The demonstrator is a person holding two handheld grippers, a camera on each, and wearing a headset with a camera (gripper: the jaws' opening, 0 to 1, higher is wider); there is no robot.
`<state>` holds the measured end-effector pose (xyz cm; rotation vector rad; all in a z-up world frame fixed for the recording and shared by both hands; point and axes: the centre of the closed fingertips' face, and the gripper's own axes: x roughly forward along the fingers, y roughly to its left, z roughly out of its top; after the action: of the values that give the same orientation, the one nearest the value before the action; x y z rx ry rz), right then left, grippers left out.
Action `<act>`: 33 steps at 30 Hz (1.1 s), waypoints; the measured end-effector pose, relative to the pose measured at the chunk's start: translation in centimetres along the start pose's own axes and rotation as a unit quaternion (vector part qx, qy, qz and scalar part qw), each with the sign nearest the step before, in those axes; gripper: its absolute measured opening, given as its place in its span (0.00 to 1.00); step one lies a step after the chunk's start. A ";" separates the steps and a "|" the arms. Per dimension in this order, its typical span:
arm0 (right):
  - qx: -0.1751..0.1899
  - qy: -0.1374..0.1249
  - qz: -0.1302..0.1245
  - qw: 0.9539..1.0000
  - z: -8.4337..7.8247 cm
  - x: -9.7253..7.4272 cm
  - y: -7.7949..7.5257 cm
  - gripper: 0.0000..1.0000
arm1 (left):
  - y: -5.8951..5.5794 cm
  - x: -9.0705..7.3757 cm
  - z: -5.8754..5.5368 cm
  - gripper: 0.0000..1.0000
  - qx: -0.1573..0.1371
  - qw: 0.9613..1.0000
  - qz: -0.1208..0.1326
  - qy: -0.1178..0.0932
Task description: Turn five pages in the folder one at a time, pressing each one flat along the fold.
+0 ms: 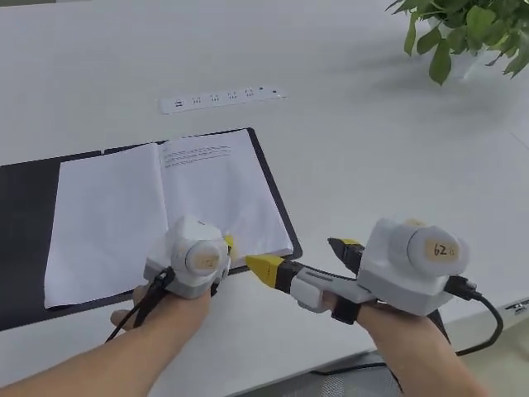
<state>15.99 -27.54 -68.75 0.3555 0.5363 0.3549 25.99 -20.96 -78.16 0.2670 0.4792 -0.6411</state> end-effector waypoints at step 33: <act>0.094 0.022 0.013 0.995 -1.5 5.9 -2.8 0.56 | 0.0 0.1 0.0 0.00 -0.074 0.997 -0.007 -0.003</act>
<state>20.55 -27.18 -73.61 0.5370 0.6109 0.3390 26.10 -21.05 -78.21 0.1204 0.5202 -0.6169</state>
